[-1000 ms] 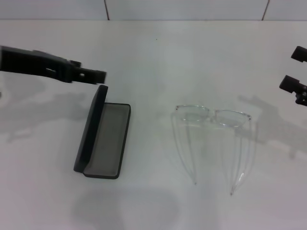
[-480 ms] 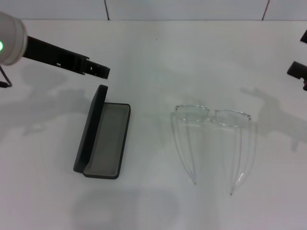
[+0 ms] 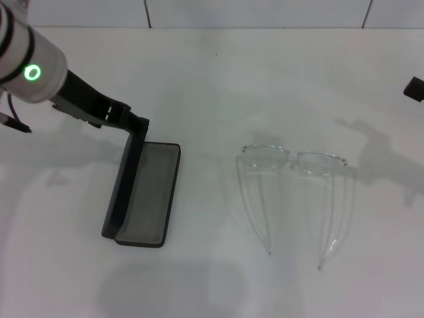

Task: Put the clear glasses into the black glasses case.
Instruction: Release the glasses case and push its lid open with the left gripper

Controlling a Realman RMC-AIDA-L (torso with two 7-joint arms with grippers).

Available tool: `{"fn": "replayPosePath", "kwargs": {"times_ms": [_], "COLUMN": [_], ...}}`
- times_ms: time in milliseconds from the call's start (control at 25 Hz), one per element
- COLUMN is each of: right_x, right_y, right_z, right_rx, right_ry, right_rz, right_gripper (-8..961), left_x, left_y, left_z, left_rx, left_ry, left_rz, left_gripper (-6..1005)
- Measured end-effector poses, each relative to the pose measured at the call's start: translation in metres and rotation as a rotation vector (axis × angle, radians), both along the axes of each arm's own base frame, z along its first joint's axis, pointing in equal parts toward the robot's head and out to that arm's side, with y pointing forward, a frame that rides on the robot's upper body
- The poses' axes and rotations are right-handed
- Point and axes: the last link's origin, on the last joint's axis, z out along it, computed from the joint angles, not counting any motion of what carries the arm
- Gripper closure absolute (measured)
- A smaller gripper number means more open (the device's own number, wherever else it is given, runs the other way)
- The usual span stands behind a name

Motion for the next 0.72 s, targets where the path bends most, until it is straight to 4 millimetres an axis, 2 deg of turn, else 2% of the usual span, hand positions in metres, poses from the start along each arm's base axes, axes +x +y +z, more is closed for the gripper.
{"fn": "replayPosePath", "kwargs": {"times_ms": [280, 720], "right_x": [0.000, -0.001], "right_y": [-0.001, -0.005], "right_z": [-0.001, 0.003], "right_rx": [0.004, 0.007], "right_ry": [-0.001, 0.020], "right_rz": [0.007, 0.020], "right_gripper": [107, 108], "left_x": [-0.003, -0.015], "left_y": [0.004, -0.001], "left_z": [-0.010, -0.018], "left_rx": [-0.034, -0.074], "left_ry": [0.012, 0.021], "left_rz": [0.033, 0.066], "left_gripper": [190, 191]}}
